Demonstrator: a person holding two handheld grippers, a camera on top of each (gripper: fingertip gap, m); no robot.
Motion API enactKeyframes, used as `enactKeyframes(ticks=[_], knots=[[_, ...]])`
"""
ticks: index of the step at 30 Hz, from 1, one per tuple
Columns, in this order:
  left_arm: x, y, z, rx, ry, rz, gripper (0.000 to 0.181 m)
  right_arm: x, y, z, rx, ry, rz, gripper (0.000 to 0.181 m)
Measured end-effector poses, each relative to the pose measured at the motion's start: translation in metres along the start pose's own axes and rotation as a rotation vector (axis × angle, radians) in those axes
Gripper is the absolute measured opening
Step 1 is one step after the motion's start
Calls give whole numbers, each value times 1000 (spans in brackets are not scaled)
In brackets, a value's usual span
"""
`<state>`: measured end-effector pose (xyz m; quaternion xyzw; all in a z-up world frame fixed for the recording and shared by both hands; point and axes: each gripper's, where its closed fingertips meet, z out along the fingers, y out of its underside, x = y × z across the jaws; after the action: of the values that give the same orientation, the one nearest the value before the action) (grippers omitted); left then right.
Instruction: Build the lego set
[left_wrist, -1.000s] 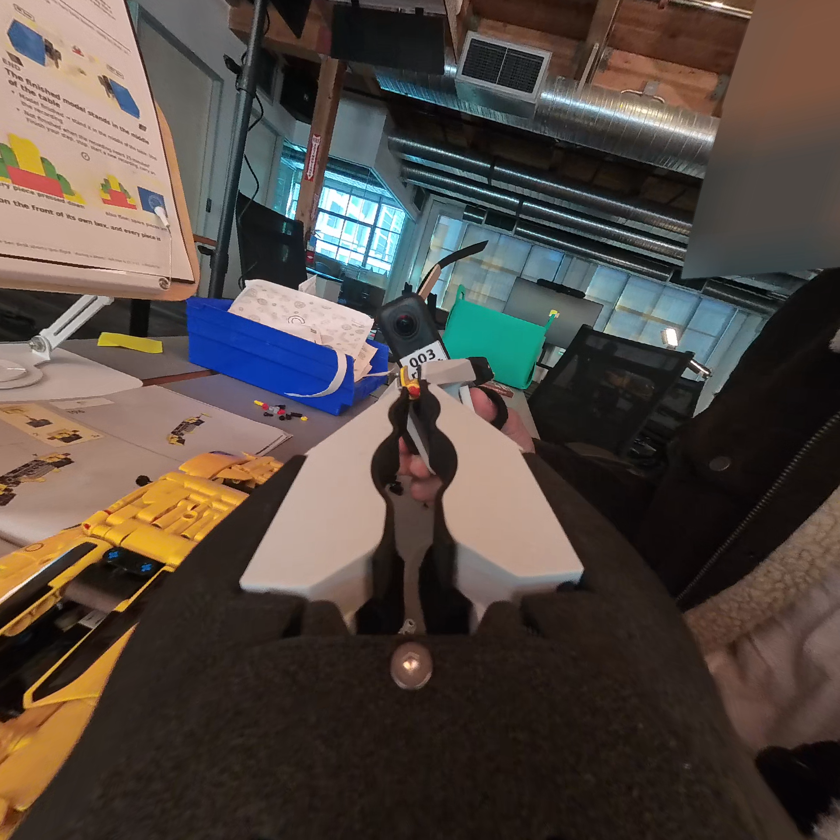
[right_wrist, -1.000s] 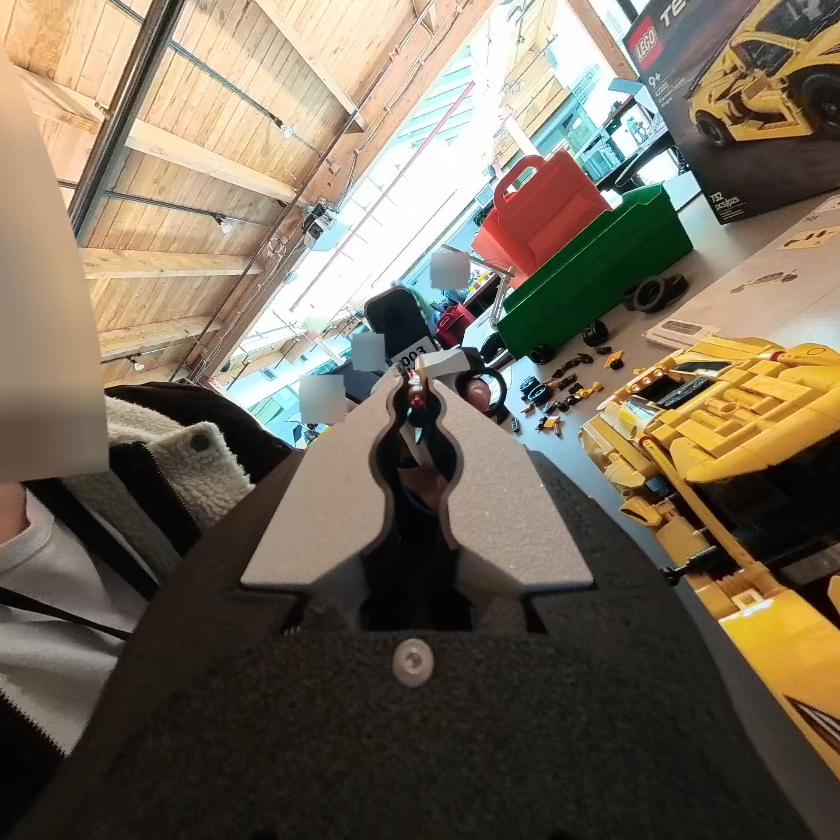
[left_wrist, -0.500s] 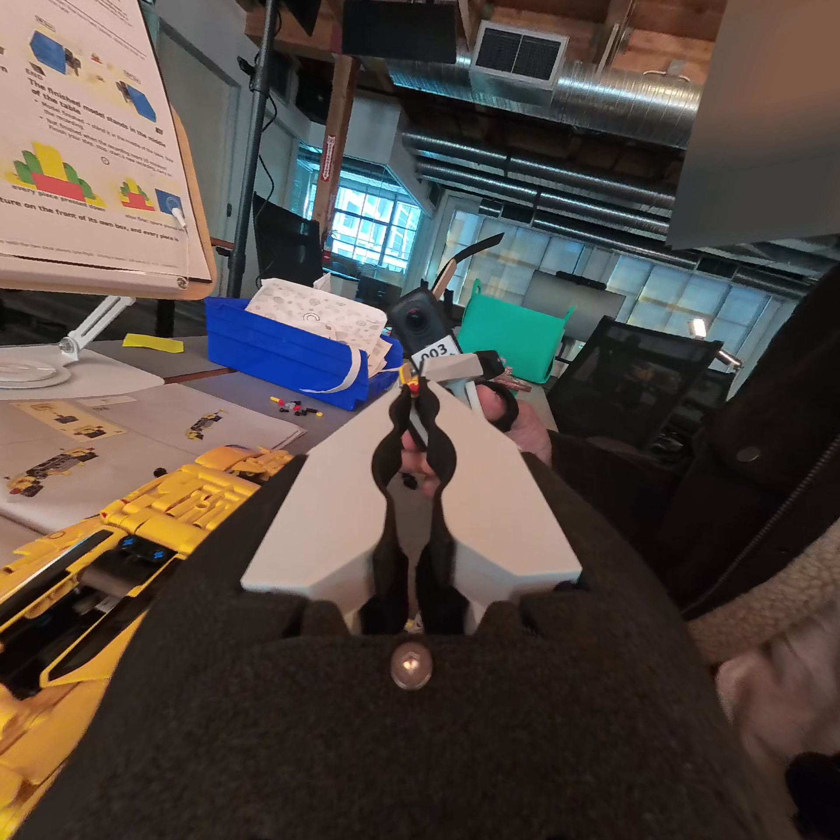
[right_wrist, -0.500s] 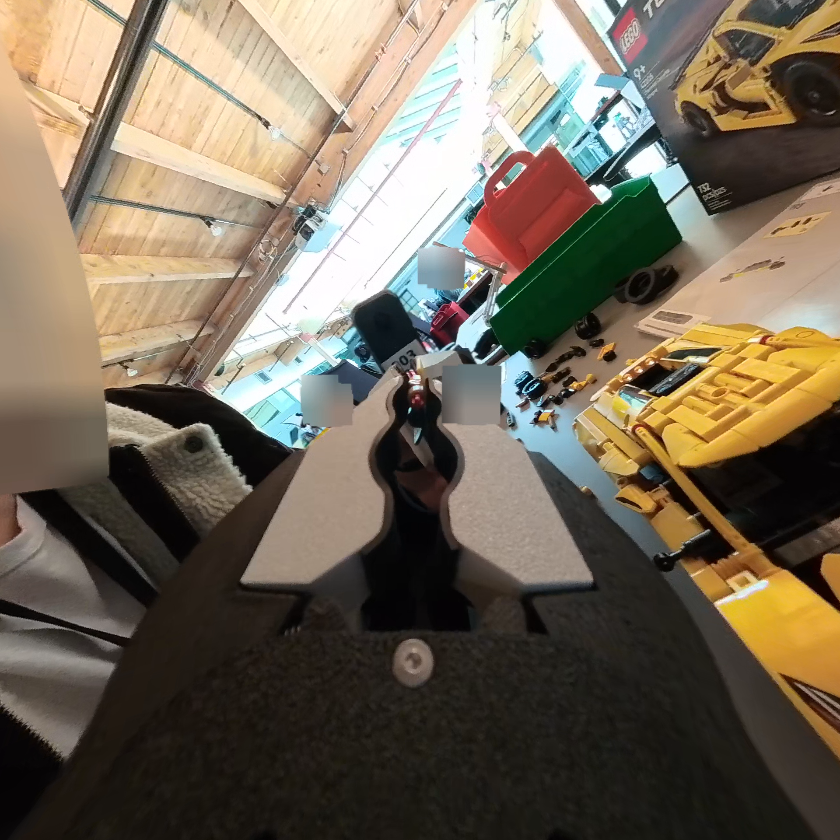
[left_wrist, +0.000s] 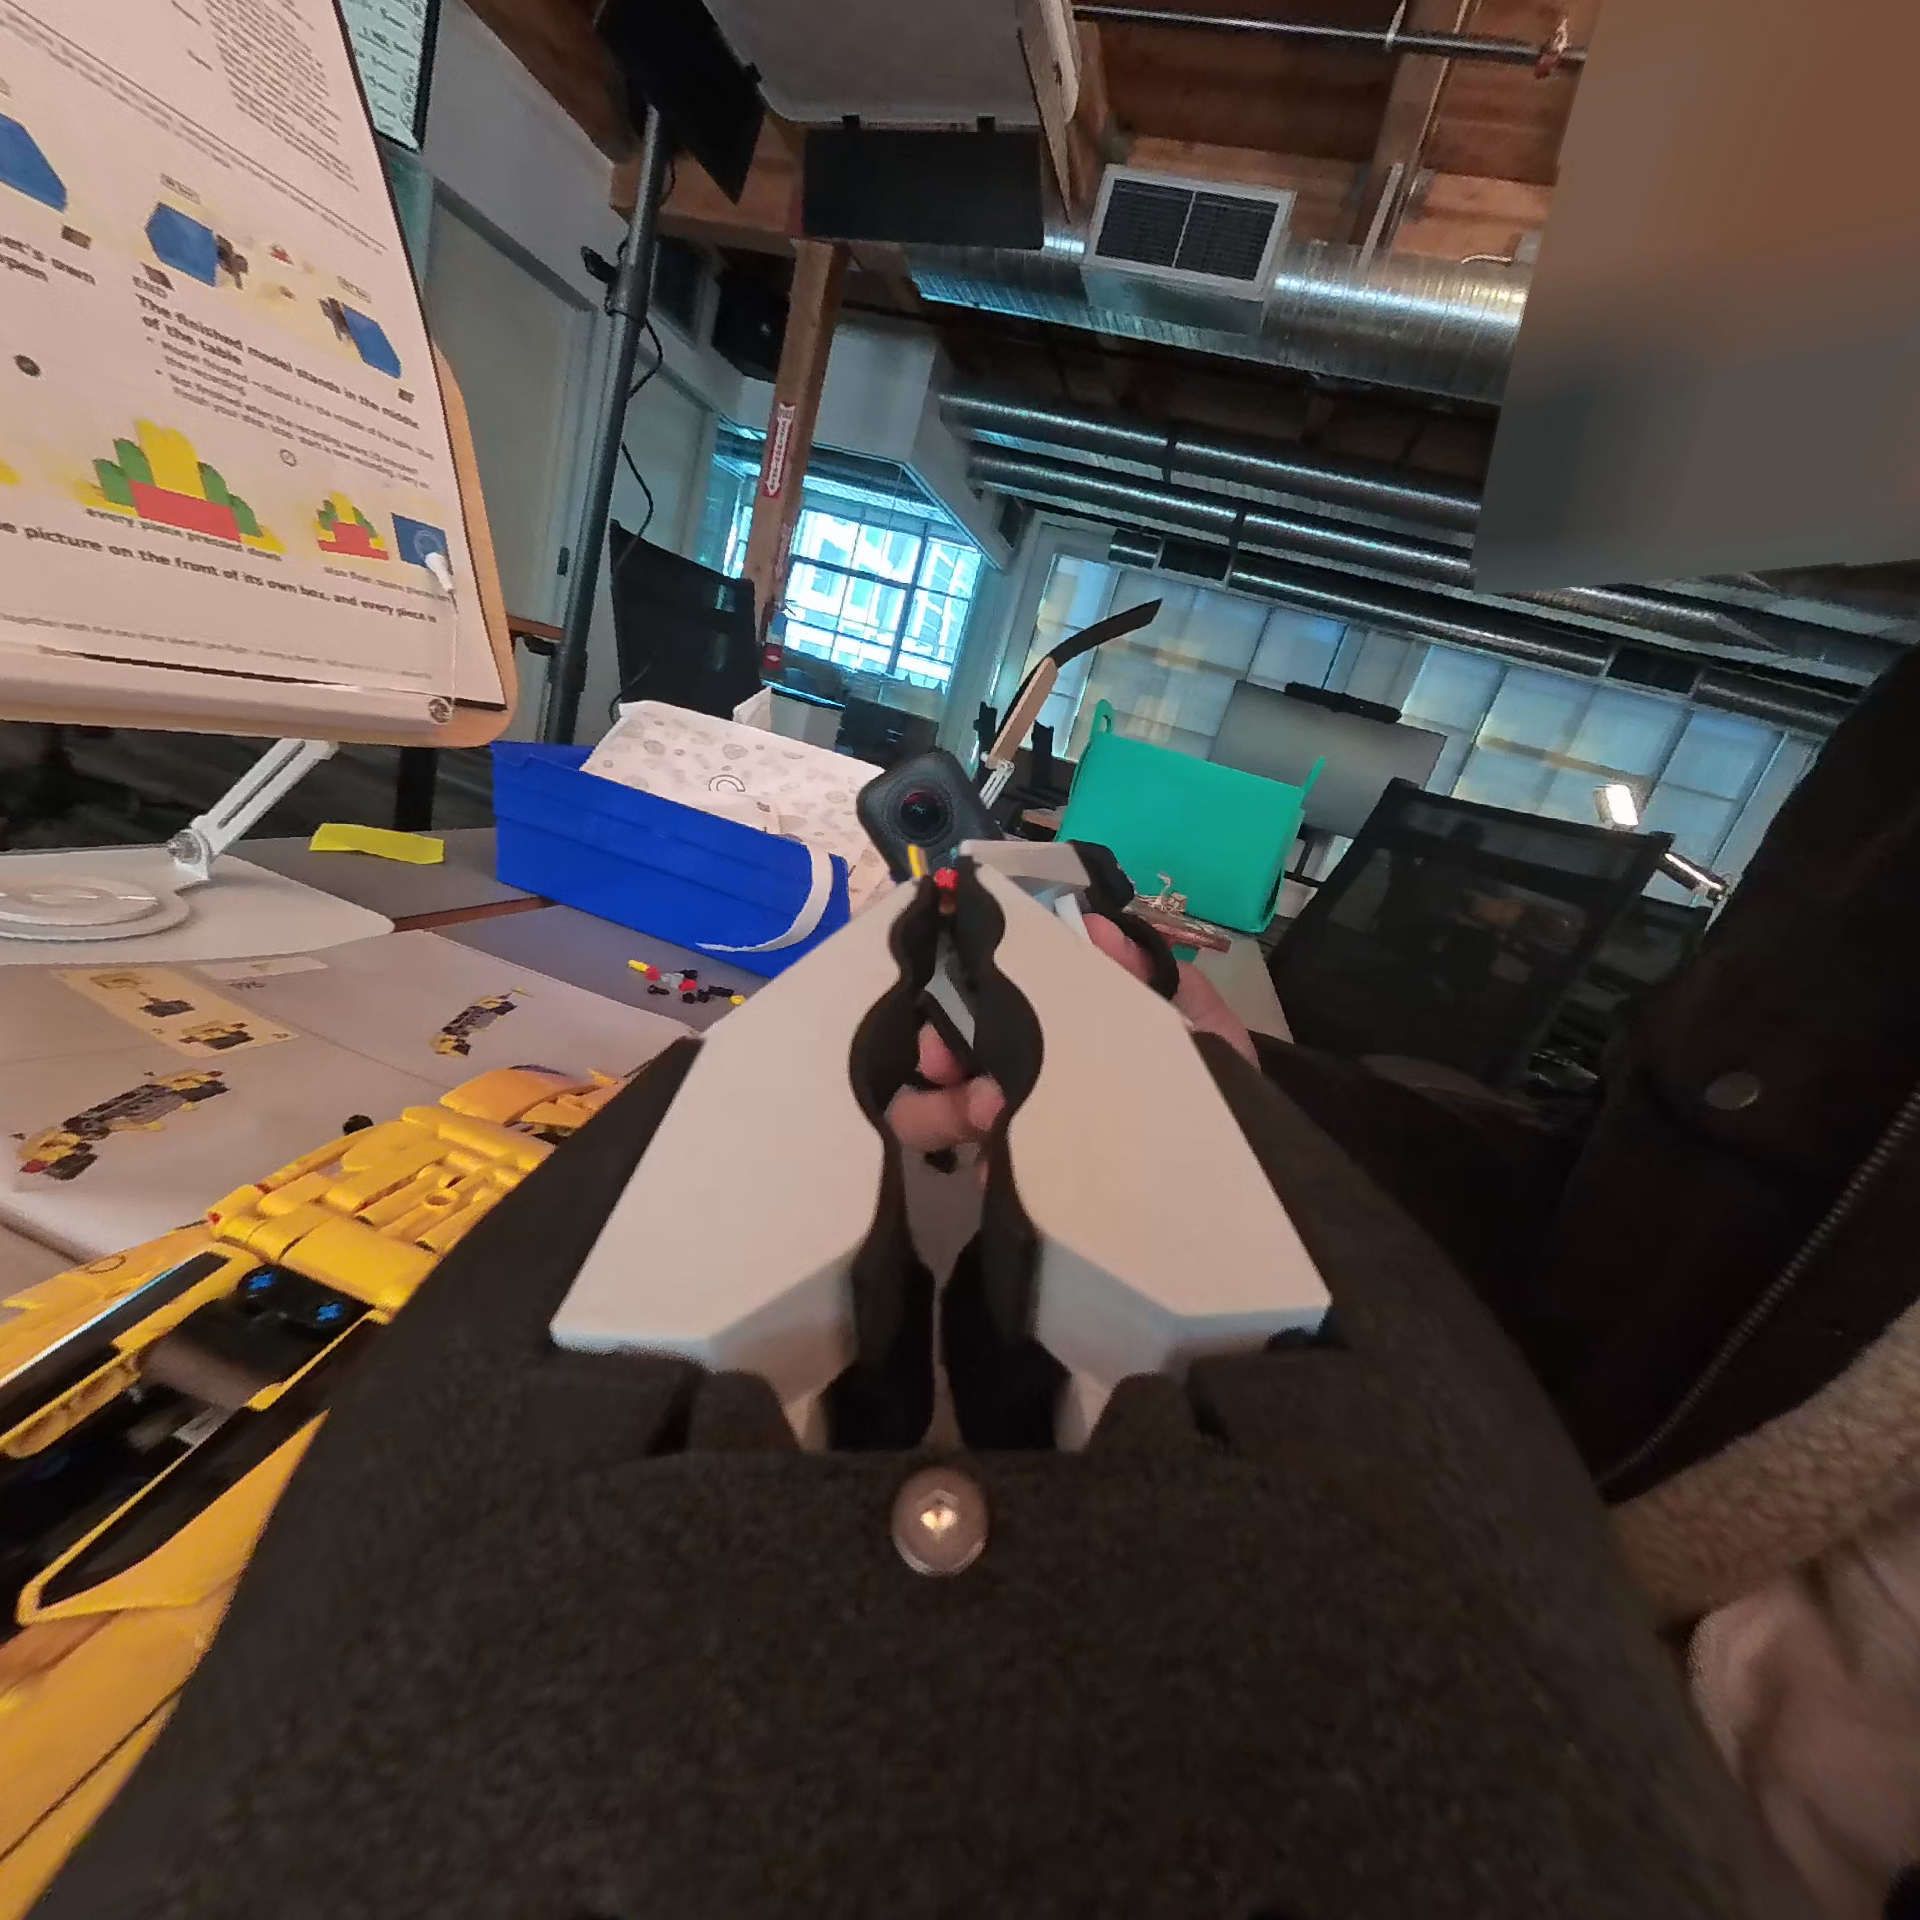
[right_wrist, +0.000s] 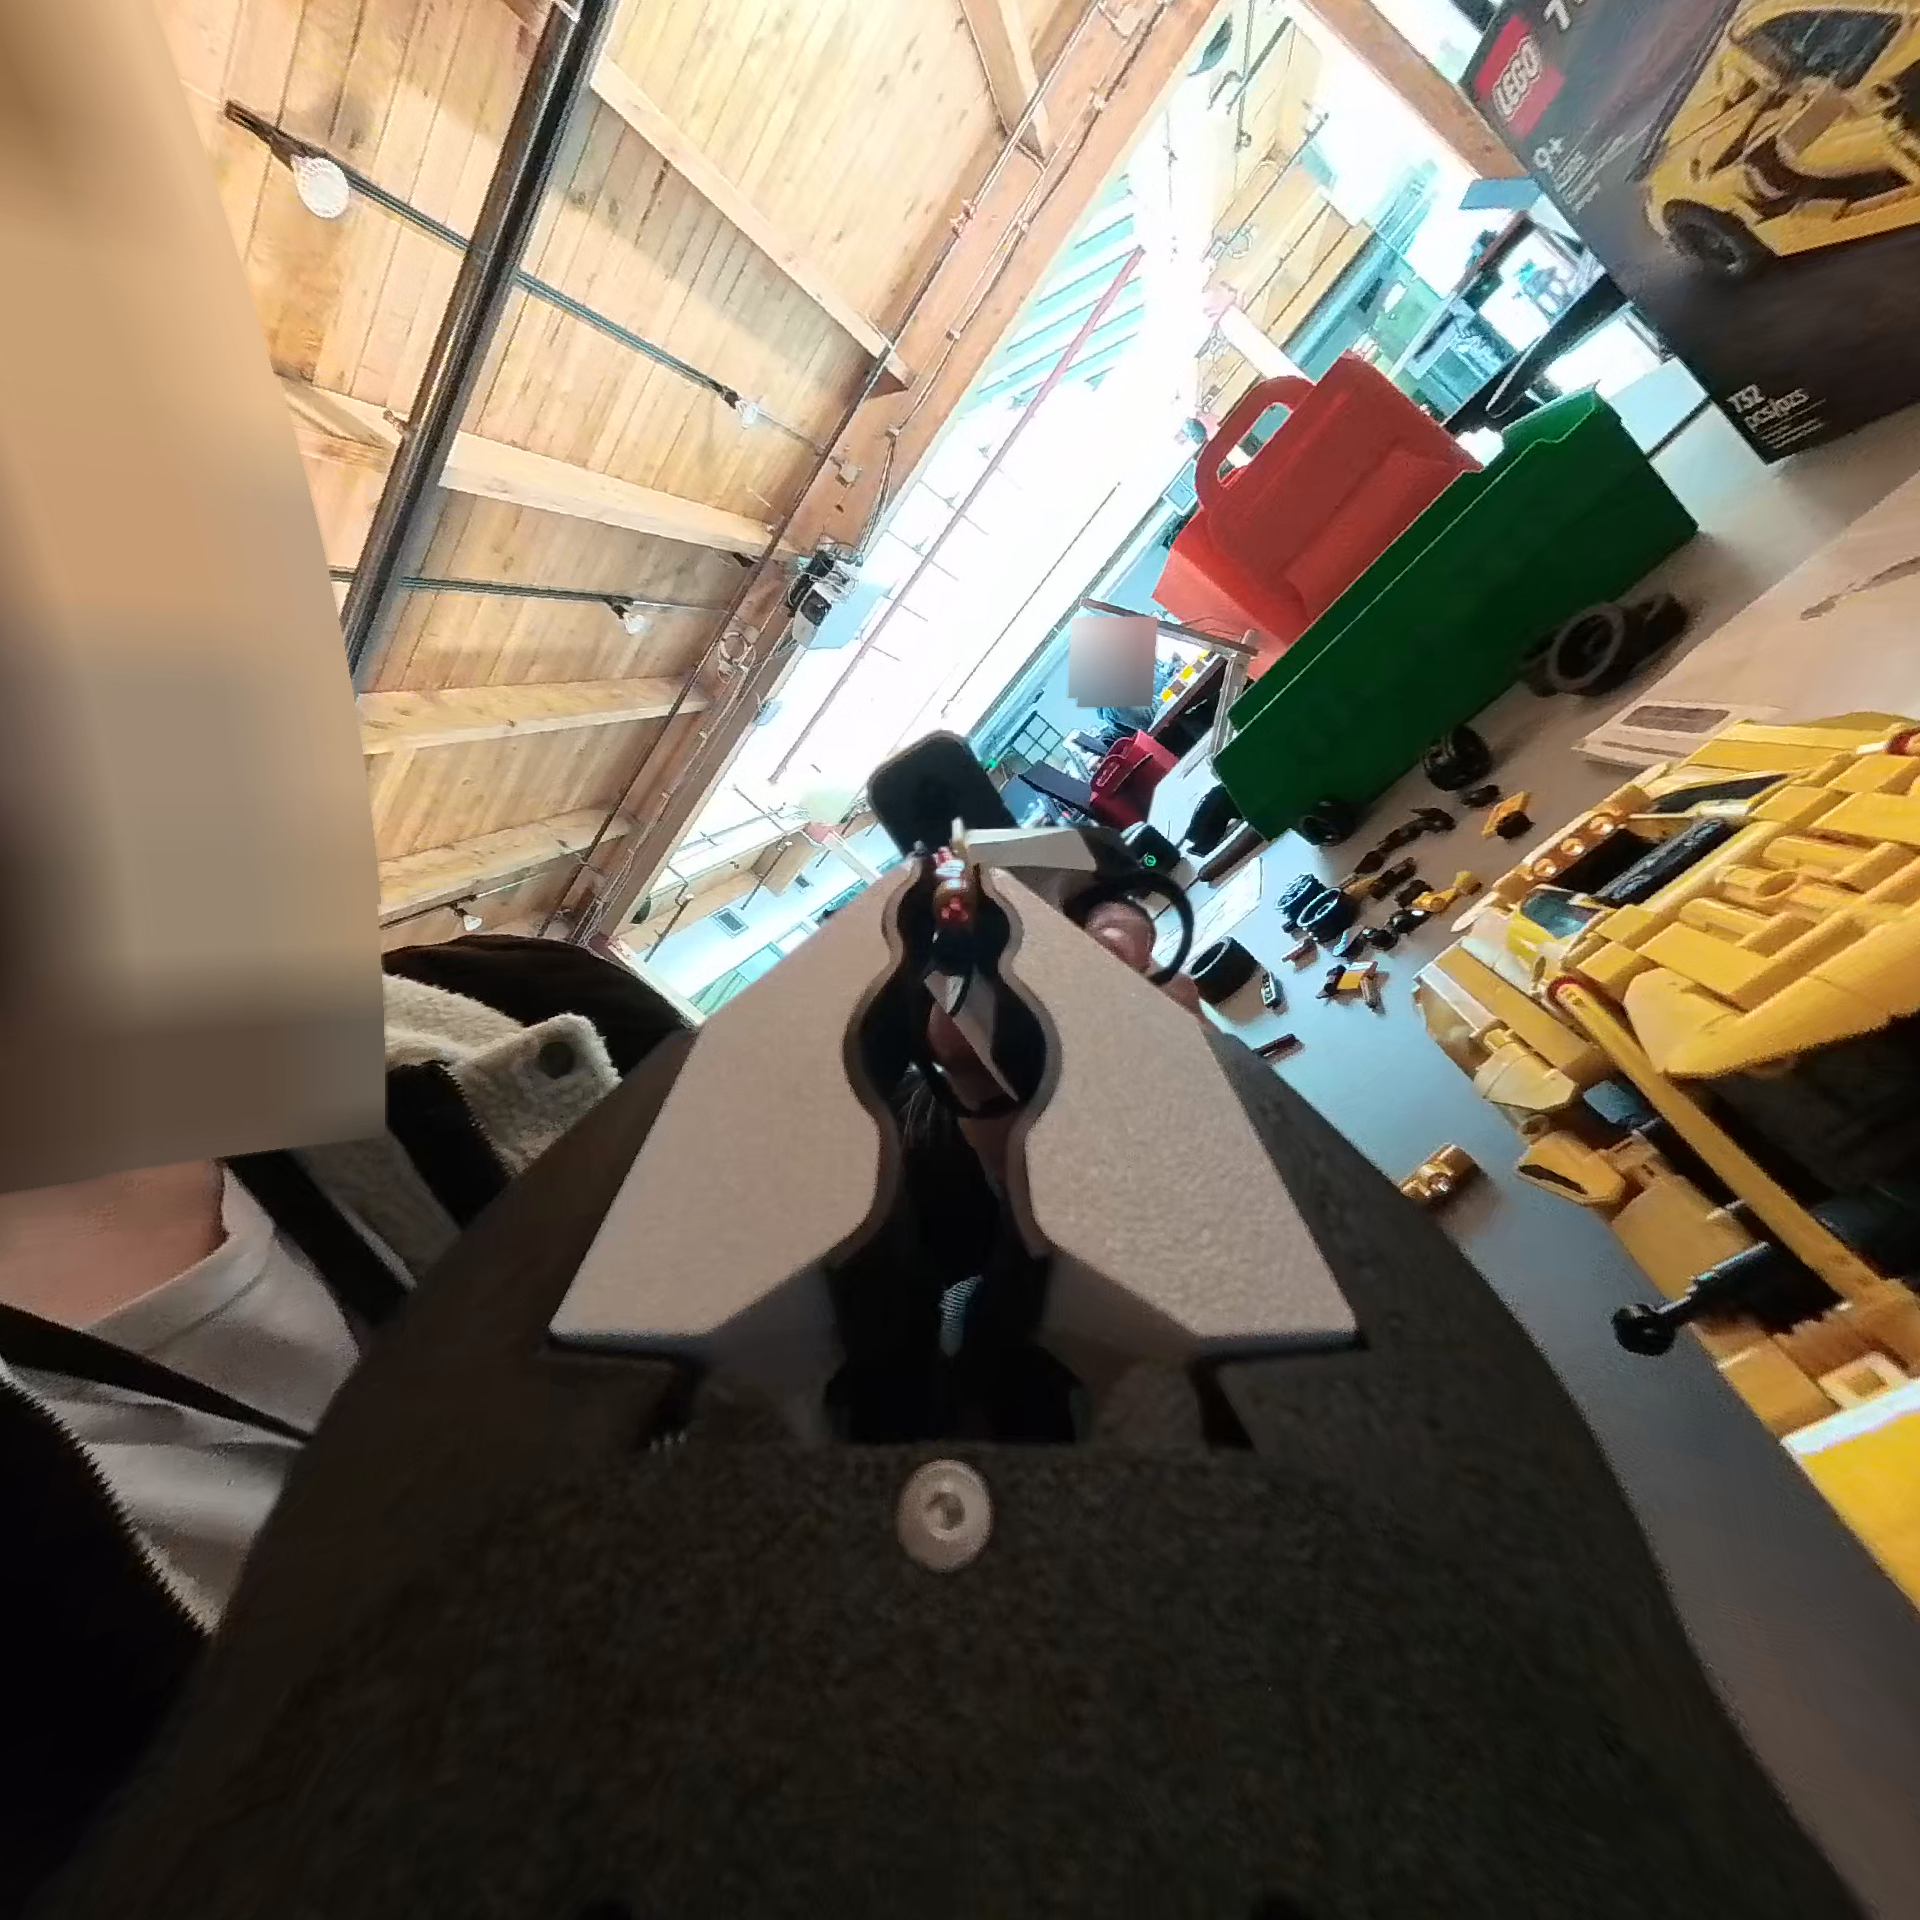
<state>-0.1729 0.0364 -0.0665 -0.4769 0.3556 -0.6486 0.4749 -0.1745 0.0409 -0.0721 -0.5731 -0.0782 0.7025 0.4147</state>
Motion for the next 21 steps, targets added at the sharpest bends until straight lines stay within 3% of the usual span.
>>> enactKeyframes(ticks=[10,14,16,21], knots=[[0,-8,7,76,-89,98,3,-5,-12,1,89,-44,20,5],[-1,-7,7,39,-6,-19,5,-7,-18,-1,96,22,-112,5],[-2,-2,8,13,-8,-35,20,-5,-19,-2,106,61,-155,5],[-6,0,7,-9,-15,-44,16,-3,-20,-4,99,82,-167,6]])
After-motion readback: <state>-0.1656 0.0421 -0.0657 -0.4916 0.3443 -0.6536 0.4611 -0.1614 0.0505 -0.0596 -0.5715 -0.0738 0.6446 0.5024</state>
